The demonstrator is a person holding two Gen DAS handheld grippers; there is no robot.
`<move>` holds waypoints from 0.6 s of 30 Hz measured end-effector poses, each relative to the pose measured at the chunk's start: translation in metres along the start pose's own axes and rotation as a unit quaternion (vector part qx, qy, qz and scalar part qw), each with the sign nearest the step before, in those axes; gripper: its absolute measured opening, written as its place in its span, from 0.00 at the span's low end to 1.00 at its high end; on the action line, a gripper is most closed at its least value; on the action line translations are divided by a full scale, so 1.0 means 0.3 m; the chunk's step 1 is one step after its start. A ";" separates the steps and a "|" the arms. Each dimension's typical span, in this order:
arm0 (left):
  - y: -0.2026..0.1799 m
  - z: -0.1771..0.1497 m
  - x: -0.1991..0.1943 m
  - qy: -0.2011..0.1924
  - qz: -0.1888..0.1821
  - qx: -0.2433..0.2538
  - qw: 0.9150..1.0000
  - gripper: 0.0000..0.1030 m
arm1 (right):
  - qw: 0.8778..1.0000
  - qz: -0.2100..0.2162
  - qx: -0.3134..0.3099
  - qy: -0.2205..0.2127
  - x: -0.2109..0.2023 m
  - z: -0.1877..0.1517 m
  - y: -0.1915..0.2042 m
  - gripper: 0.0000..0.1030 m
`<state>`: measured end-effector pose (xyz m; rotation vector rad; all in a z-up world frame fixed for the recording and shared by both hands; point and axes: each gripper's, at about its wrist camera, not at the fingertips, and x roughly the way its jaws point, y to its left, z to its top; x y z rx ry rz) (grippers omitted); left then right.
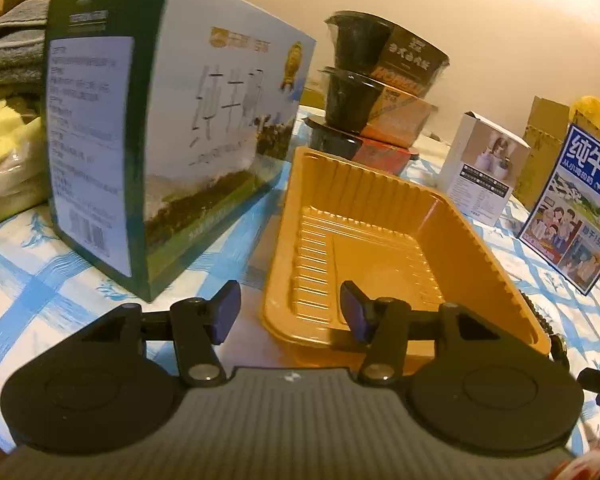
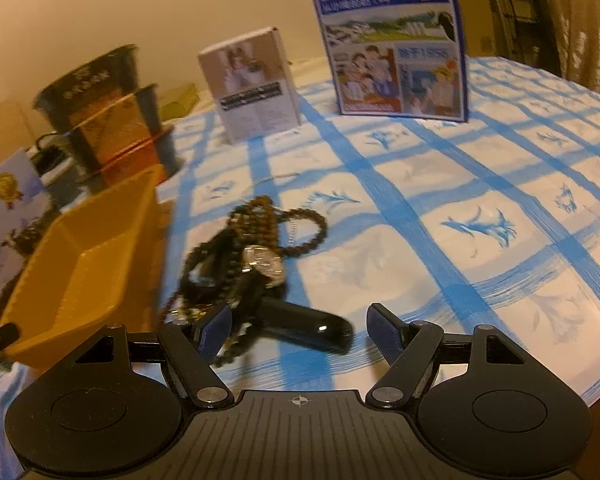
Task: Organize jewelry
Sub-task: 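Clamp the orange tray rim with the left gripper while the right gripper approaches the jewelry pile, then grasp the silver ring from the jewelry pile with the right gripper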
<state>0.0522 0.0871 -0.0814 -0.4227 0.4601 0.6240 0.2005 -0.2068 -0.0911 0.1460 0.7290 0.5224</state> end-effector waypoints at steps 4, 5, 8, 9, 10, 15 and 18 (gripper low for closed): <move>-0.009 0.002 0.032 -0.002 0.007 0.006 1.000 0.26 | 0.999 0.021 -0.028 -0.001 -0.016 -0.012 0.048 0.72; -0.008 0.004 0.041 -0.004 0.011 0.008 1.000 0.24 | 0.999 0.027 -0.035 0.001 -0.016 -0.016 0.058 0.72; 0.010 0.006 0.066 0.000 0.010 0.009 1.000 0.15 | 0.998 0.045 -0.051 0.011 -0.007 -0.033 0.094 0.72; 0.014 0.009 0.069 -0.001 0.004 0.014 1.000 0.14 | 0.997 0.050 -0.060 0.014 -0.002 -0.036 0.111 0.72; 0.012 0.015 0.072 0.000 0.001 0.027 1.000 0.14 | 0.996 0.055 -0.069 0.014 0.001 -0.039 0.122 0.72; 0.003 0.063 0.086 0.008 -0.012 0.084 0.996 0.13 | 0.992 0.075 -0.094 0.039 0.035 -0.052 0.167 0.47; -0.010 0.098 0.085 0.006 -0.019 0.125 0.992 0.13 | 0.989 0.083 -0.111 0.055 0.059 -0.069 0.196 0.37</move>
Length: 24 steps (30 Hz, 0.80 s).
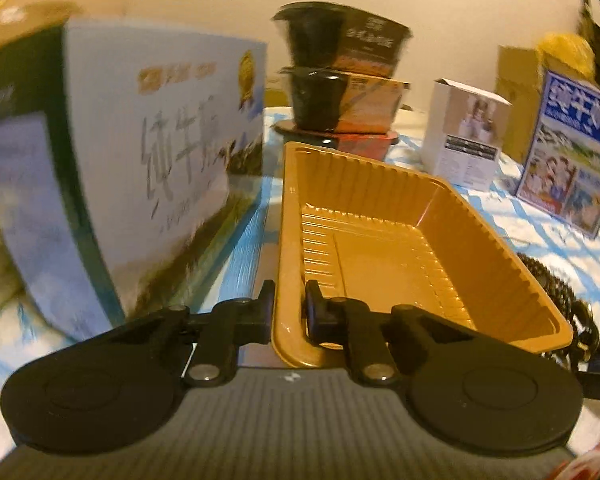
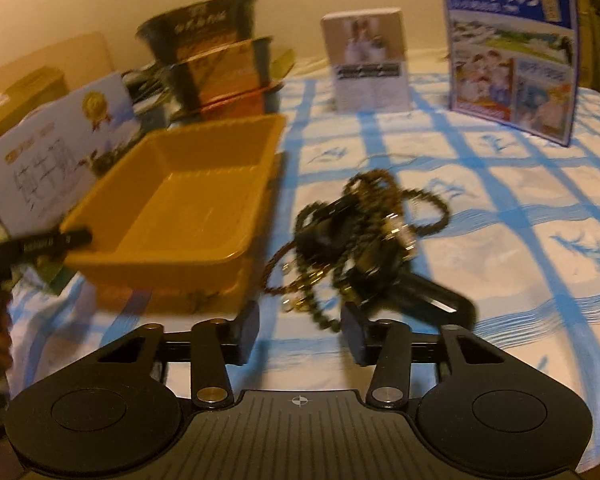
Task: Organize jewelry
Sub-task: 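Grasp the silver ring from the jewelry pile with the right gripper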
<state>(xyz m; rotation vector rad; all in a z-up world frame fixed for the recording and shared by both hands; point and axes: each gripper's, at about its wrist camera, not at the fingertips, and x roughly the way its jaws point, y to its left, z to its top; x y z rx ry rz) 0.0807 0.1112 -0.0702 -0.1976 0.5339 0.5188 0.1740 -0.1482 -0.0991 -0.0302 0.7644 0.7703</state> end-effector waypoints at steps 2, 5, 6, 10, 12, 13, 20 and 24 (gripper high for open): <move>-0.003 0.021 -0.001 -0.005 -0.003 0.023 1.000 0.13 | 1.000 -0.003 -0.005 0.013 0.022 -0.003 0.009 0.32; -0.006 0.042 -0.002 -0.010 -0.006 0.046 0.999 0.13 | 1.000 -0.006 0.000 0.021 0.040 -0.002 0.003 0.28; -0.007 0.048 -0.003 -0.012 -0.007 0.054 0.998 0.13 | 1.000 -0.003 0.002 0.020 0.045 0.001 0.001 0.26; -0.016 0.066 -0.015 -0.025 -0.011 0.089 0.996 0.12 | 0.999 0.006 0.014 0.031 0.069 0.011 0.013 0.23; -0.014 0.075 -0.016 -0.024 -0.015 0.093 0.995 0.12 | 0.999 -0.012 0.012 0.034 0.091 0.016 0.019 0.23; -0.012 0.077 -0.017 -0.023 -0.016 0.095 0.995 0.12 | 0.999 -0.026 0.005 0.030 0.098 0.018 0.025 0.23; 0.002 0.086 -0.021 -0.024 -0.026 0.116 0.993 0.12 | 0.998 -0.045 -0.037 0.023 0.140 0.027 0.045 0.23; 0.002 0.086 -0.023 -0.026 -0.027 0.123 0.992 0.12 | 0.996 -0.058 -0.069 0.023 0.153 0.022 0.068 0.17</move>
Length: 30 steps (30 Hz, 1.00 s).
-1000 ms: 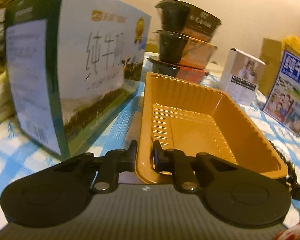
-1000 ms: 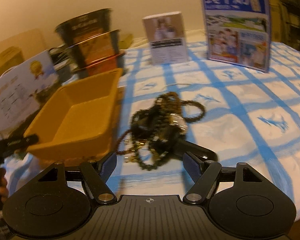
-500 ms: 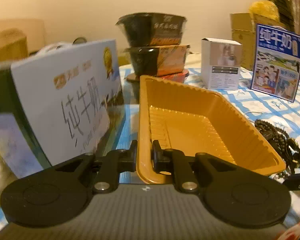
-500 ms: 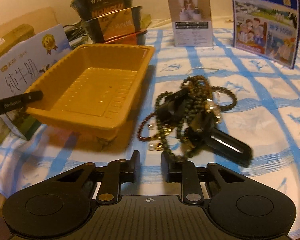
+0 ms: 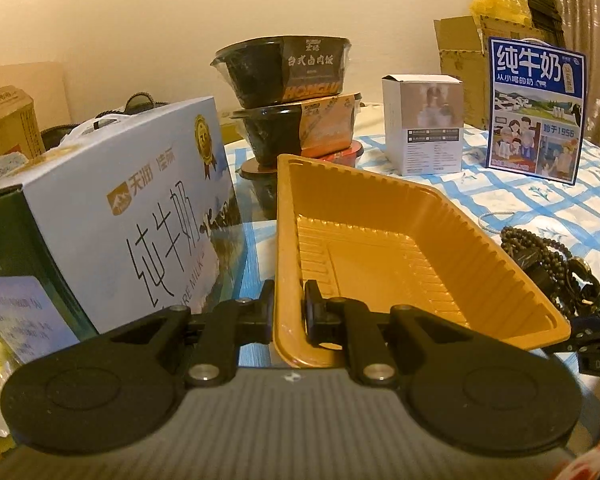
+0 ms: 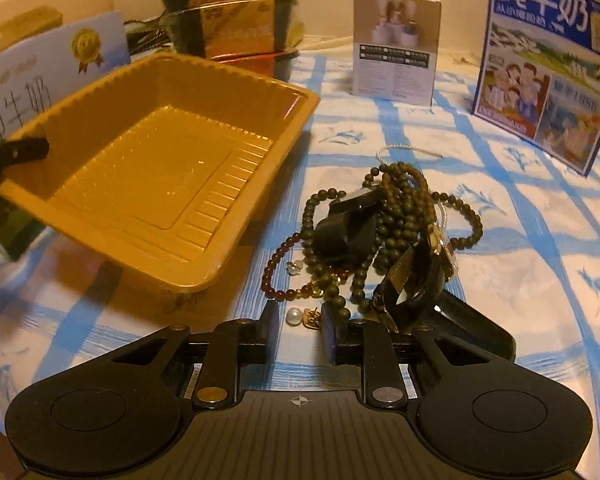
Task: Organize jewelry
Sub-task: 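Grasp the silver ring from the jewelry pile with the right gripper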
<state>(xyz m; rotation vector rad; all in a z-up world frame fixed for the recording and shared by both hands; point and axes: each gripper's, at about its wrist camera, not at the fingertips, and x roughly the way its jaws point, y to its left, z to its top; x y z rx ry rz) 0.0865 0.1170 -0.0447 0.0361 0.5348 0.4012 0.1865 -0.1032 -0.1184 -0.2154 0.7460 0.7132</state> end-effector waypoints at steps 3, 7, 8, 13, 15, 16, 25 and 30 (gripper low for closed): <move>0.001 0.000 0.001 0.000 -0.001 0.000 1.000 0.12 | 1.000 0.004 0.004 -0.005 -0.003 0.000 -0.004 0.16; 0.002 0.001 0.002 0.000 0.000 0.001 1.000 0.12 | 0.999 0.020 0.030 -0.035 -0.044 0.028 -0.025 0.16; 0.002 0.001 0.003 0.000 0.000 0.001 1.000 0.12 | 0.998 0.030 0.038 -0.047 -0.060 0.041 -0.030 0.16; 0.003 0.001 0.004 0.000 0.000 0.002 1.000 0.12 | 0.992 0.084 0.029 -0.095 -0.112 0.111 0.008 0.16; 0.001 0.002 0.002 0.000 0.000 0.001 1.000 0.12 | 0.990 0.102 0.012 -0.095 -0.100 0.128 0.046 0.16; -0.001 0.003 0.001 0.000 0.001 0.002 1.000 0.12 | 0.990 0.108 0.003 -0.093 -0.092 0.133 0.060 0.16; -0.001 0.004 0.001 0.000 0.002 0.004 1.000 0.12 | 0.991 0.107 -0.032 -0.073 -0.014 0.140 0.118 0.23; -0.002 0.003 0.000 0.001 0.002 0.002 1.000 0.12 | 0.990 0.103 -0.012 -0.097 -0.081 0.115 0.078 0.36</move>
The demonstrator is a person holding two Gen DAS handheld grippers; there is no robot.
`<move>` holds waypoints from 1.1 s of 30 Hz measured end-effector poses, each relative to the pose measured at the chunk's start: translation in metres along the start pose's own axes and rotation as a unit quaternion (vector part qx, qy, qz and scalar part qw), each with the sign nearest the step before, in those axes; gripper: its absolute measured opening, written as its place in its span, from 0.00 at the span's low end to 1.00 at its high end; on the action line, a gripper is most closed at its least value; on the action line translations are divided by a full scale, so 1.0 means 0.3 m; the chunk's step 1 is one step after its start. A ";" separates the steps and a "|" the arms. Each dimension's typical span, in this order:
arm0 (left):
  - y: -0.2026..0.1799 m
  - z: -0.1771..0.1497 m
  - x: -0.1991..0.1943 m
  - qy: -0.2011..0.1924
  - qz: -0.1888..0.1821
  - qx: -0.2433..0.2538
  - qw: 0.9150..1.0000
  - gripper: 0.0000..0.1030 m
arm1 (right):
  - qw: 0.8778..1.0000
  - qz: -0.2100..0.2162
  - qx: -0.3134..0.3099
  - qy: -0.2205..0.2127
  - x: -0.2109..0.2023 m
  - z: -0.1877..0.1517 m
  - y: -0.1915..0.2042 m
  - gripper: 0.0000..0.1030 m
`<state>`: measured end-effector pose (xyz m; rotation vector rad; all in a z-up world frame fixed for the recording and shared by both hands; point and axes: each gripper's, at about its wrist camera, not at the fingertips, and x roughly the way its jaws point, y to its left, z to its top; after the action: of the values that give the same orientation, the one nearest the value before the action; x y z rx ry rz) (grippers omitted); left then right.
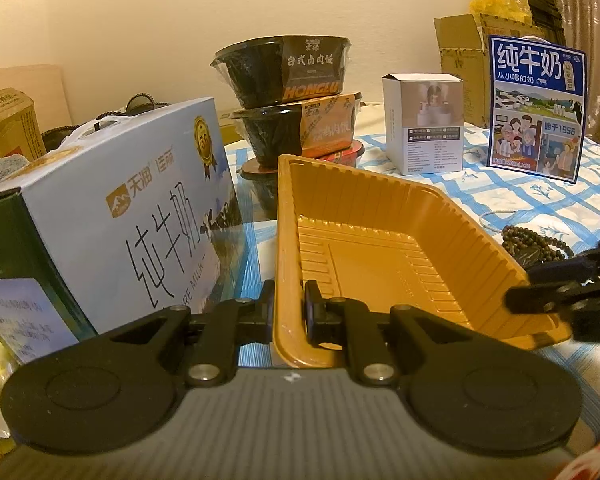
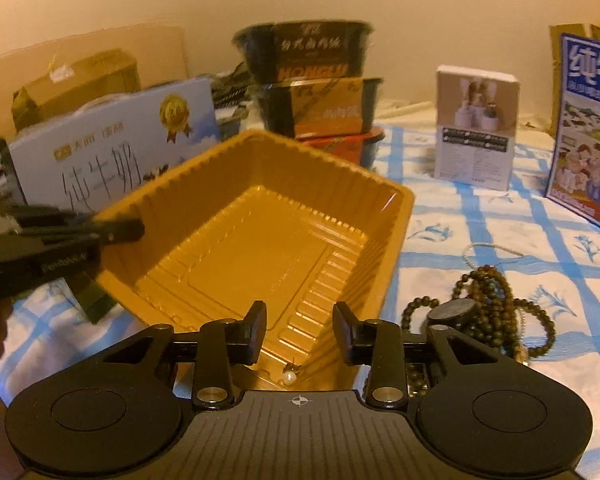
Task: Organize jewelry
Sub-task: 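Grasp the silver ring from the jewelry pile with the right gripper, then carry the ring over the orange tray and open the right gripper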
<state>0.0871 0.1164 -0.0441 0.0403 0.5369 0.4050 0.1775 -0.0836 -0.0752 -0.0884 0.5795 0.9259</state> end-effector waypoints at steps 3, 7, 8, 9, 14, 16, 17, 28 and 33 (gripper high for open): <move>0.000 0.000 0.001 0.001 0.001 -0.001 1.000 0.12 | 0.999 -0.034 0.004 -0.006 -0.054 -0.001 -0.055 0.36; 0.000 -0.001 0.004 0.000 0.003 -0.003 1.000 0.13 | 0.992 -0.116 0.043 0.007 -0.112 0.006 -0.206 0.36; -0.001 -0.002 0.004 0.000 0.003 -0.004 1.000 0.13 | 0.990 -0.125 0.061 0.012 -0.127 0.004 -0.249 0.36; -0.002 -0.004 0.003 0.000 0.004 -0.004 1.000 0.13 | 0.988 -0.129 0.077 0.016 -0.136 0.002 -0.283 0.36; -0.005 -0.004 0.002 0.000 0.006 0.000 1.000 0.13 | 0.982 -0.104 0.155 0.024 -0.138 -0.017 -0.391 0.36; -0.007 -0.002 0.001 0.001 0.006 0.002 1.000 0.13 | 0.983 -0.096 0.157 0.027 -0.122 -0.018 -0.400 0.36; -0.009 -0.001 0.001 0.001 0.007 0.004 1.000 0.13 | 0.983 -0.094 0.158 0.030 -0.112 -0.015 -0.405 0.36; -0.012 0.005 0.000 0.000 0.008 0.015 1.000 0.13 | 0.979 -0.106 0.166 0.047 -0.027 -0.040 -0.424 0.28; -0.012 0.006 0.001 -0.001 0.007 0.014 1.000 0.13 | 0.977 -0.106 0.182 0.029 -0.052 -0.035 -0.439 0.09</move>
<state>0.0894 0.1132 -0.0433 0.0713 0.5408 0.4120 0.2678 -0.1786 -0.0986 0.1508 0.7711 0.5999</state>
